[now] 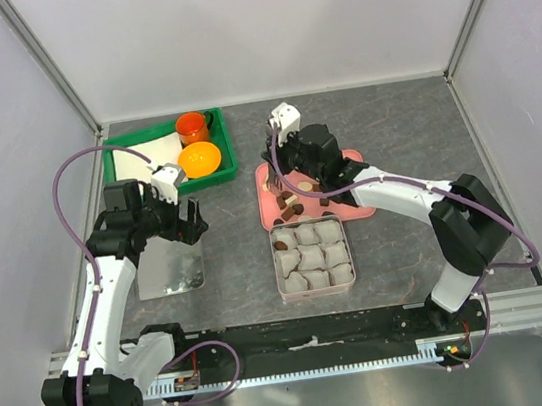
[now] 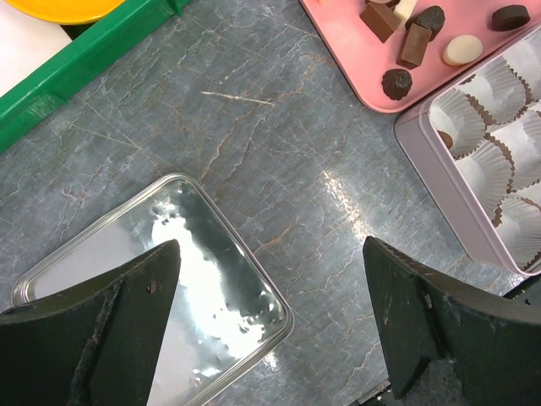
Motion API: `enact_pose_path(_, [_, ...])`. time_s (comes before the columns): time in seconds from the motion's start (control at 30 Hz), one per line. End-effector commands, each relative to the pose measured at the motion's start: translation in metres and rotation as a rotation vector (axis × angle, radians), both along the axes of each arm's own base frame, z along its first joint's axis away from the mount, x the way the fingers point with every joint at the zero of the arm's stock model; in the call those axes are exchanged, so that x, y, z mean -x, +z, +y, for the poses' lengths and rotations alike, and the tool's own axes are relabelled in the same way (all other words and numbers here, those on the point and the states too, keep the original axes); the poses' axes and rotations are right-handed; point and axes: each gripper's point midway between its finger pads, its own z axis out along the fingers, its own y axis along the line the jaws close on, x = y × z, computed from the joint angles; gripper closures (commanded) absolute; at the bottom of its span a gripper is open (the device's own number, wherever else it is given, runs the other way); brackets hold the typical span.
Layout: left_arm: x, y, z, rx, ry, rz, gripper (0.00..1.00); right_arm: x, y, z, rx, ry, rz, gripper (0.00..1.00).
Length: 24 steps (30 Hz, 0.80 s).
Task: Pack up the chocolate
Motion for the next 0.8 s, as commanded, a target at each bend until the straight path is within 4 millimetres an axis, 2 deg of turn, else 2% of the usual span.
enact_pose_path(0.0, [-0.007,0.010,0.005,-0.032,-0.009,-0.048,0.05,-0.015,0.047,0.011,-0.103,0.009,-0.108,0.64])
enact_pose_path(0.47, [-0.008,0.007,0.005,-0.036,-0.013,-0.042,0.05,-0.025,0.029,0.008,-0.094,-0.037,-0.096,0.54])
enact_pose_path(0.6, [-0.008,0.008,0.004,-0.035,-0.019,-0.045,0.05,-0.026,0.028,0.008,-0.102,-0.040,-0.089,0.43])
enact_pose_path(0.77, [-0.007,0.008,0.003,-0.029,-0.026,-0.039,0.05,-0.027,0.021,0.009,-0.093,-0.036,-0.081,0.42])
